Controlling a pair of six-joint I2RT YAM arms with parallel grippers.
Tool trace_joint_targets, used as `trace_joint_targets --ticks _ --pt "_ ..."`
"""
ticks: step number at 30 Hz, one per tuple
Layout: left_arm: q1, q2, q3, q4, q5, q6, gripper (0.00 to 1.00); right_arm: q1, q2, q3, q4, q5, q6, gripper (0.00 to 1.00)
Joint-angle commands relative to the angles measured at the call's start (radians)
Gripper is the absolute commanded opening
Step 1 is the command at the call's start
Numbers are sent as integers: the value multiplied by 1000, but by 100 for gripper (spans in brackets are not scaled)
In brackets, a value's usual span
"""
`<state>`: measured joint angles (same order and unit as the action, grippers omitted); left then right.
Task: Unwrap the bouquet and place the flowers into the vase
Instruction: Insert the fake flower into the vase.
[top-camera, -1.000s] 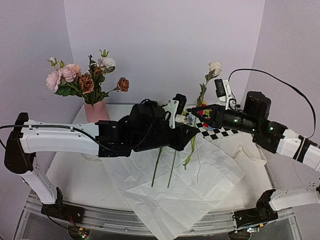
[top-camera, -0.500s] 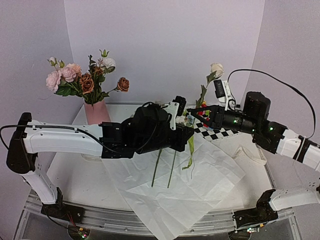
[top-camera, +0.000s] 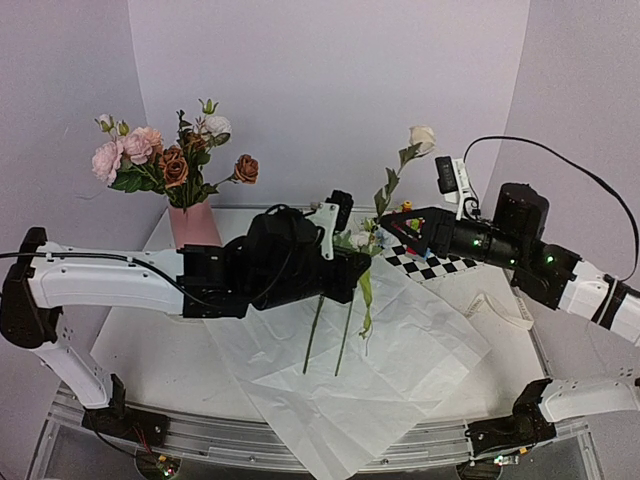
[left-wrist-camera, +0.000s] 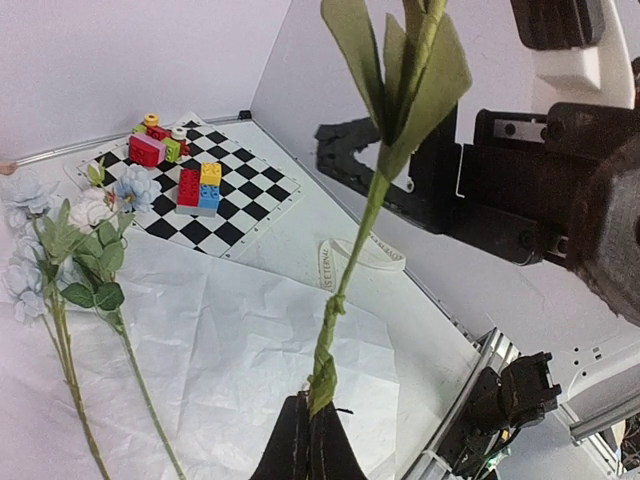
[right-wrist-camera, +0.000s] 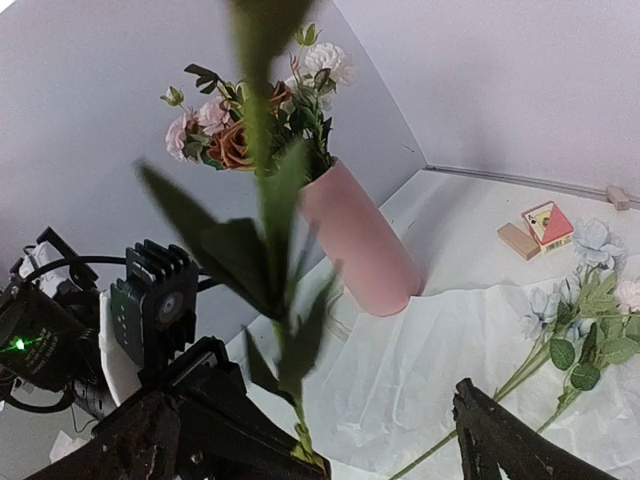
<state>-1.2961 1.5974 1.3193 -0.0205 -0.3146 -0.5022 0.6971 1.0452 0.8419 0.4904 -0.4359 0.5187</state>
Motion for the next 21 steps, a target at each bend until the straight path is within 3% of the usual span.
trace_joint_targets --ticks 1,10,16,21 --pt "1 -155 -44 -46 -101 -11 0 6 -71 -17 29 16 -26 98" --pt "0 -423 -110 -247 -263 -19 0 6 -137 -46 -32 102 -66 98" --pt "0 -561 -17 -491 -440 22 0 6 -138 -51 -39 122 -62 98" --pt "0 -690 24 -533 -533 91 0 6 -138 -51 -38 122 -59 98"
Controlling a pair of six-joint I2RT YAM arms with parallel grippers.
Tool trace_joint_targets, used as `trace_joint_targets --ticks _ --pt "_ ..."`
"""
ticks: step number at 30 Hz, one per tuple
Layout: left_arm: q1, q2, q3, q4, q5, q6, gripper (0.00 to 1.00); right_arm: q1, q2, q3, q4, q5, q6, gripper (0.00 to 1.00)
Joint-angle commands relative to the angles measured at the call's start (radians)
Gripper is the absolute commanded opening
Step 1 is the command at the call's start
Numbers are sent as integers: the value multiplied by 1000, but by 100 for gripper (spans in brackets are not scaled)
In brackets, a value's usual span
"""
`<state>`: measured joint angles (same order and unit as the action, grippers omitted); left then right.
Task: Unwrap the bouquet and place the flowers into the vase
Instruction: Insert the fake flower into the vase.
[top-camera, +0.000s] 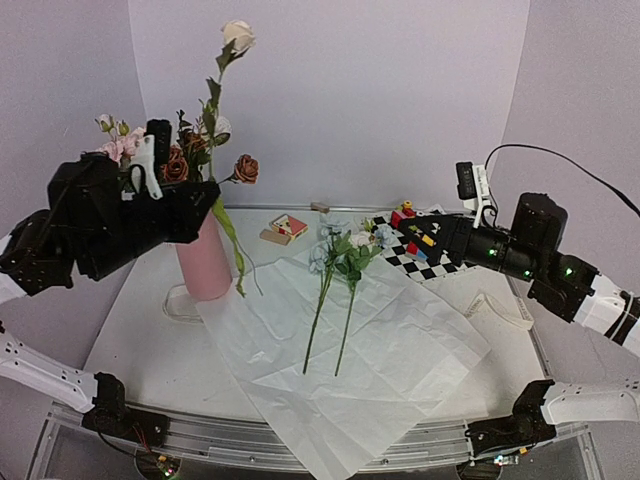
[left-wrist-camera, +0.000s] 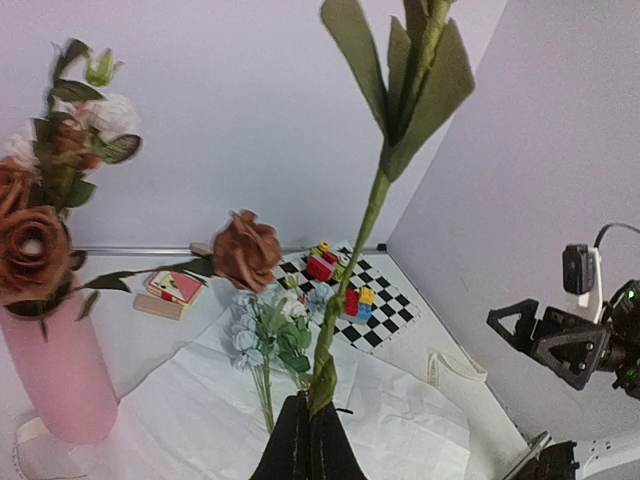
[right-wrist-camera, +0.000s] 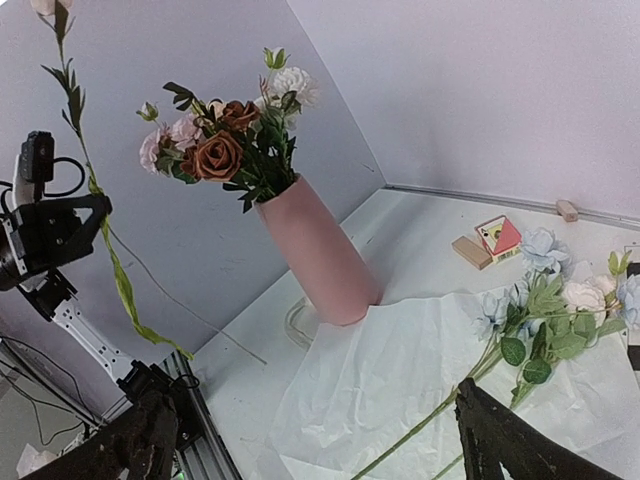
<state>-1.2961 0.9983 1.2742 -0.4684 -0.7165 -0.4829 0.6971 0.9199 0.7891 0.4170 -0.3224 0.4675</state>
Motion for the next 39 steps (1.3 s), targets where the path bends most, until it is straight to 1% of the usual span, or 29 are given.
trace_joint_targets --ticks 1,8,13,16,19,21,25,31,33,37,39 --pt "0 -112 75 -88 -151 89 0 5 -13 2 35 8 -9 98" --pt "0 -150 128 -146 -314 237 0 6 -18 2 34 16 -15 98" --pt "0 -164 158 -142 -474 364 0 6 -4 10 34 15 -17 98" --pt "0 -184 164 -116 -520 409 0 6 4 13 35 16 -18 98" --pt "0 -241 117 27 -517 525 0 6 15 15 37 17 -19 98" --pt "0 -269 98 109 -525 556 0 5 25 19 40 12 -18 98" --pt "-9 -263 109 118 -512 554 0 6 36 21 48 4 -12 98" --pt "-11 -172 114 114 -509 592 0 5 36 20 54 2 -10 98" --pt "-11 -161 104 154 -511 636 0 6 36 19 55 1 -8 98" --pt "-11 -168 42 307 -491 708 0 6 30 19 53 -1 -8 98" --pt "-11 -160 39 324 -487 713 0 6 29 20 55 0 -8 98"
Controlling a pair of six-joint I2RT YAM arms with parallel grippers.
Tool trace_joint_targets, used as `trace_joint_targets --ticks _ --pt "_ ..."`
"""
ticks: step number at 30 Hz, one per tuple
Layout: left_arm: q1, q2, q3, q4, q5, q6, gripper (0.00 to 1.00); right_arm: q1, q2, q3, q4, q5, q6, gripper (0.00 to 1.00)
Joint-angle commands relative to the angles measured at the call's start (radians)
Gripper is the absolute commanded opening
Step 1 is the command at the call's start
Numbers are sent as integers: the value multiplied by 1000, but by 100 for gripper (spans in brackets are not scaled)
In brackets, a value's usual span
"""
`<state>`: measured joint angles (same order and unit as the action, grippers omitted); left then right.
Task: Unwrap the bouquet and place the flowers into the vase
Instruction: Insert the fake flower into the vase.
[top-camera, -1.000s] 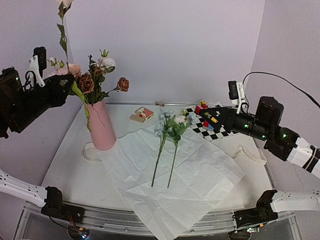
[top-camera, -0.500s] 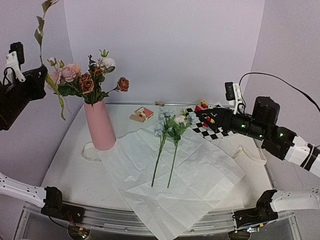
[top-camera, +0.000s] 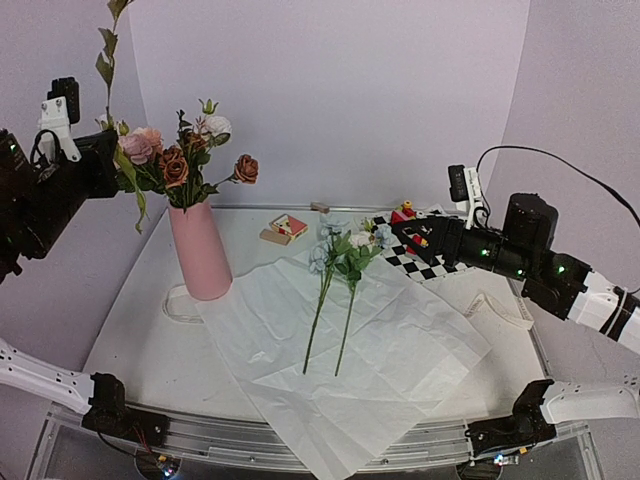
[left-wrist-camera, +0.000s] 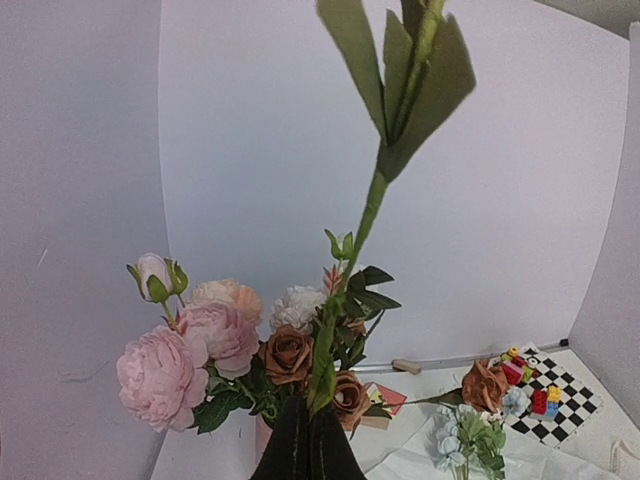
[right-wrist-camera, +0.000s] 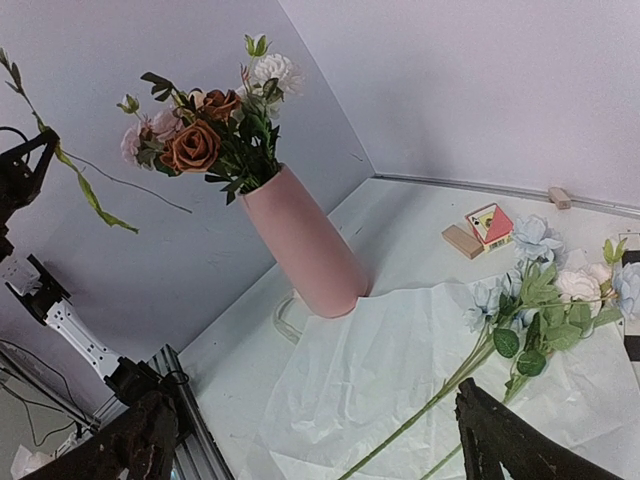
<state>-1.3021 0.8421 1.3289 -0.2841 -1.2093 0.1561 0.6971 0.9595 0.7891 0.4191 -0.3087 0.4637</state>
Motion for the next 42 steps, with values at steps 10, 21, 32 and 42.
trace_joint_targets --ticks 10,21,32,42 --pt "-5 -4 -100 280 74 136 0 6 0 26 60 -20 10 98" --pt "1 -15 -85 303 122 171 0 5 14 23 79 -31 27 98" --pt "3 31 -29 103 149 96 0 6 48 29 113 -50 45 98" --pt "18 31 -41 72 186 89 0 6 61 30 133 -57 55 97"
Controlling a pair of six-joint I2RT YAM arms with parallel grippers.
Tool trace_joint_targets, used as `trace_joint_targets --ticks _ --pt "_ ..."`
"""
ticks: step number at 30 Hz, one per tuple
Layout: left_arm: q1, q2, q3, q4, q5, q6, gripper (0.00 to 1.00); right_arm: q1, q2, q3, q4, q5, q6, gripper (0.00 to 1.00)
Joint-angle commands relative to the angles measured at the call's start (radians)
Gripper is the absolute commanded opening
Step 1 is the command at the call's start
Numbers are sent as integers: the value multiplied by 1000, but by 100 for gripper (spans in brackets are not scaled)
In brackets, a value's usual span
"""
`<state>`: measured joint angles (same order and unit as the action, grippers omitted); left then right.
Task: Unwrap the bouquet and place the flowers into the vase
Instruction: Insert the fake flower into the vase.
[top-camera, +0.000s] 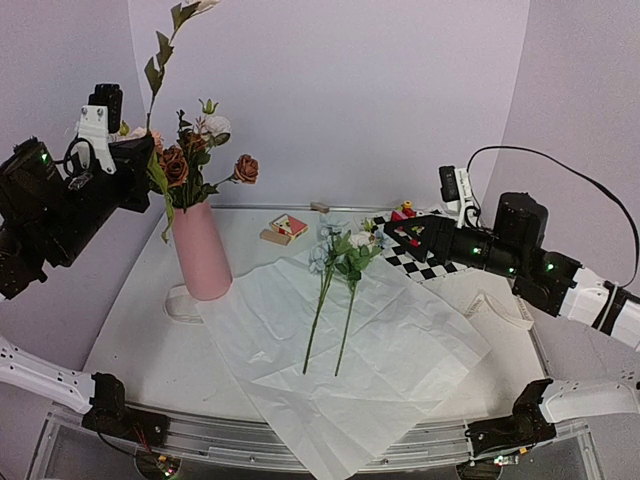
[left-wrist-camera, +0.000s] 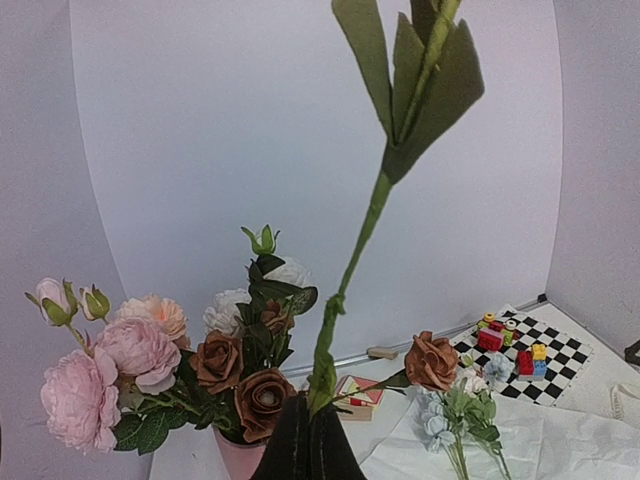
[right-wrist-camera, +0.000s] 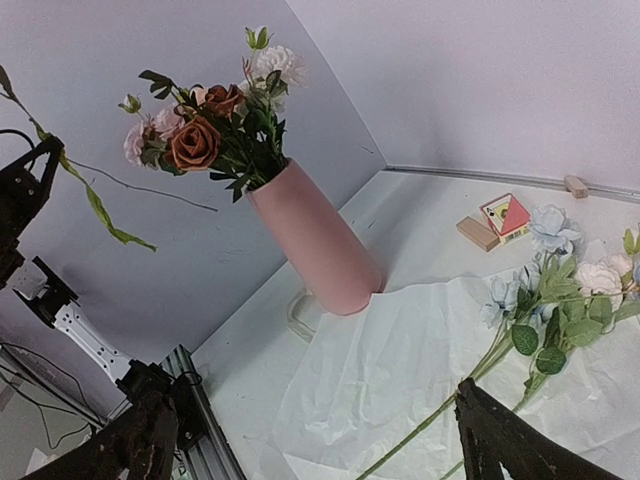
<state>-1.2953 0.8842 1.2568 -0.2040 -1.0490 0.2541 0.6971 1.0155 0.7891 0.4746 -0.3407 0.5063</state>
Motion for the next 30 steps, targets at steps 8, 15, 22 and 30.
trace_joint_targets --ticks 8,15,22,30 --pt "362 75 51 -71 334 -85 0 5 14 32 81 -26 12 97" --pt "881 176 138 -138 921 -292 0 5 5 29 81 -19 15 97" --pt "883 197 194 -173 969 -341 0 6 31 48 82 -18 -3 97" --pt "883 218 317 -258 914 -400 0 5 50 56 82 -27 -9 97"
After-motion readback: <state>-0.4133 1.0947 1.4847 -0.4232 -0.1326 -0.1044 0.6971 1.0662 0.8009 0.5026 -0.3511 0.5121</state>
